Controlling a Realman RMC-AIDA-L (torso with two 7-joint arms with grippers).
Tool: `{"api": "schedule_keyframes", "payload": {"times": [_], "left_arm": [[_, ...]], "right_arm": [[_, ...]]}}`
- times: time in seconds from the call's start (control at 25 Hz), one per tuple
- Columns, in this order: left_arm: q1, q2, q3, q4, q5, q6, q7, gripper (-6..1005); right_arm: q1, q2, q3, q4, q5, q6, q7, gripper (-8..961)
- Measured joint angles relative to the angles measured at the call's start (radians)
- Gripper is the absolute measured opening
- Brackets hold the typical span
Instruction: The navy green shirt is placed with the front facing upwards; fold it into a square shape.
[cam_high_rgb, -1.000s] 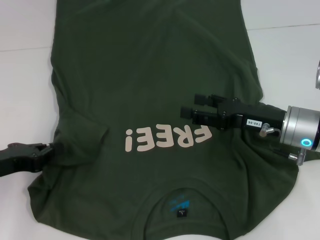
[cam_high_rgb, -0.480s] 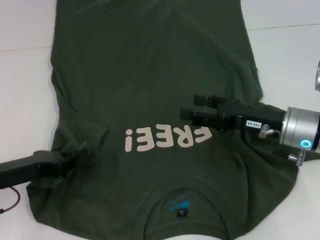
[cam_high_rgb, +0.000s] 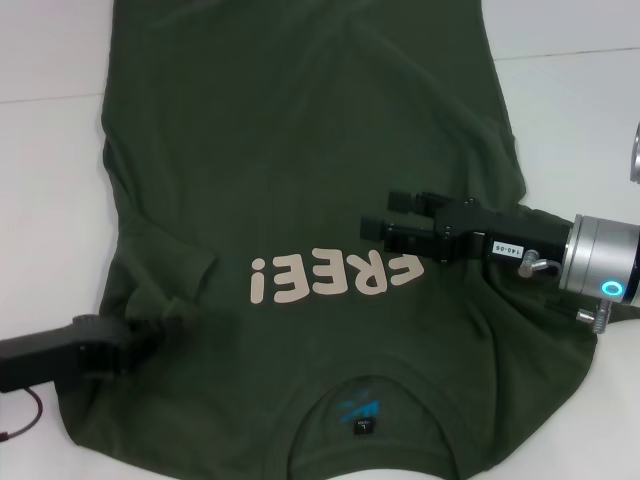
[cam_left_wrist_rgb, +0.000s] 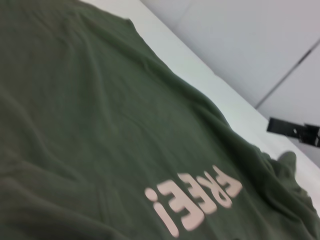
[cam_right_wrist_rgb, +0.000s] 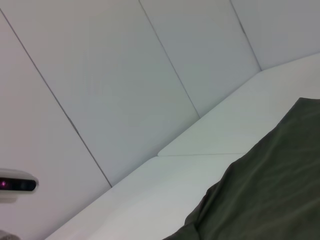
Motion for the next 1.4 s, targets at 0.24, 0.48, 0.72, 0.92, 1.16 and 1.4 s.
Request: {"api": "schedule_keyframes", "payload": {"times": [0.24,0.48,0.72,0.92,1.16,1.4], "left_arm": [[0.010,0.010,0.086,0.000,0.002,0.017,0.014,92],[0.010,0.015,0.111,-0.003,0.002,0.017,0.017,284],[0.008,0.015,0.083,-0.018,-0.008,0.006,0.022,655],[-0.001,0.009,0.014,-0.052,-0.021,0.015,0.040,743],[-0.011,0.008,0.003,-0.060,-0.061,0.007,0.062,752],[-0.027,0.008,-0.009,-0.061,-0.072,-0.012,0.067,757]], "right_arm": [[0.000,0.000,0.000,0.000,0.000,0.000,0.000,895],[0.004,0.001,0.001,0.000,0.000,0.006,0.000,896],[0.006,0.002,0.003,0.000,0.000,0.008,0.000,896],[0.009,0.001,0.011,0.000,0.000,0.011,0.000,896],[0.010,0.002,0.014,0.000,0.000,0.016,0.000,895],[0.014,0.003,0.009,0.003,0.000,0.047,0.023,895]]}}
